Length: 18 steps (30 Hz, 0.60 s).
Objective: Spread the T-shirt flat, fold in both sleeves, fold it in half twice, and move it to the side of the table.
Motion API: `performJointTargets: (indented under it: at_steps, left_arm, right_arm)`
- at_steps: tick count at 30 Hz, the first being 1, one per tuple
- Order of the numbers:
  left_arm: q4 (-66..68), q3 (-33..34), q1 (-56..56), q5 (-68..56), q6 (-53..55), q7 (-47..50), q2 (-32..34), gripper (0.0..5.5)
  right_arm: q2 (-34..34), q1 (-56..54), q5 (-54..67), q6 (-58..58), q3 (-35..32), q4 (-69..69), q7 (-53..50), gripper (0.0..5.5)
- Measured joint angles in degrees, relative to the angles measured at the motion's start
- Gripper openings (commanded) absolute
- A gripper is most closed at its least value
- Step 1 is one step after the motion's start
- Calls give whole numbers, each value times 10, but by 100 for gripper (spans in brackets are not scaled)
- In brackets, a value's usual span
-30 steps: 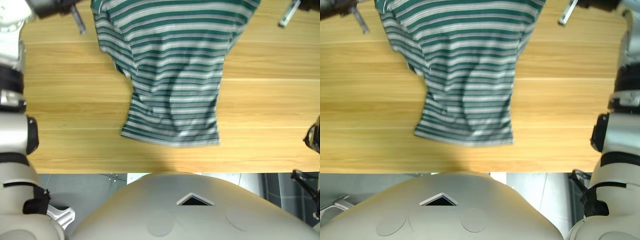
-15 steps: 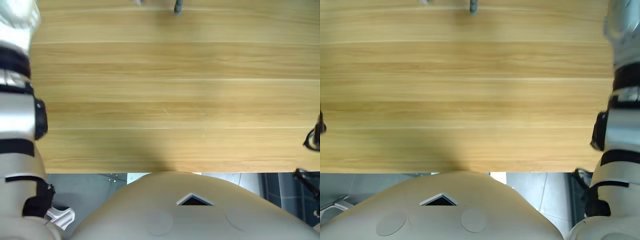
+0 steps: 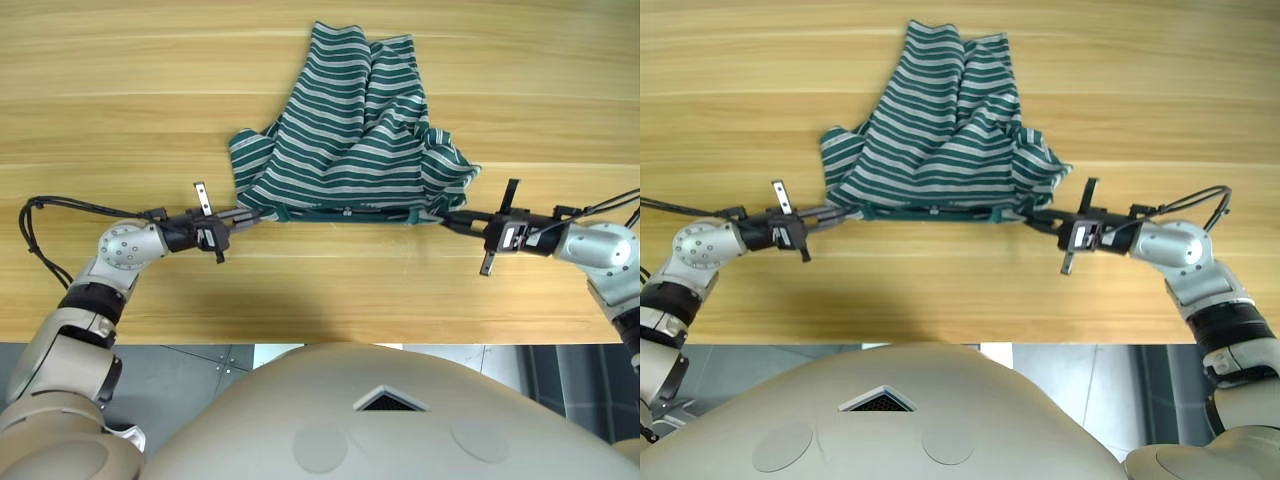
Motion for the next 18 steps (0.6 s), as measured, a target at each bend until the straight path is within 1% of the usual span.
performJointTargets:
  at_steps: [1, 5, 7, 11, 15, 18]
  left_arm:
    - [-22, 0, 14, 14, 8, -9, 9, 0]
    - [-105, 0, 64, 58, 36, -26, 51, 69]
    - [-146, -2, 83, 68, 51, -30, 61, 96]
    - [-223, -27, 133, 68, 78, -44, 61, 160]
    - [-272, -28, 168, 31, 110, -63, 68, 215]
    - [-297, 4, 168, -38, 119, -69, 73, 261]
  right_arm:
    - [-2, 9, -1, 16, -4, -9, 13, 52]
    - [-24, 57, -21, 59, -23, -49, 37, 123]
    - [-27, 76, -40, 76, -27, -66, 51, 156]
    - [-25, 103, -75, 86, -32, -72, 61, 235]
    - [-25, 133, -60, 89, -59, -91, 72, 302]
    - [-16, 121, -11, 90, -119, -113, 61, 343]
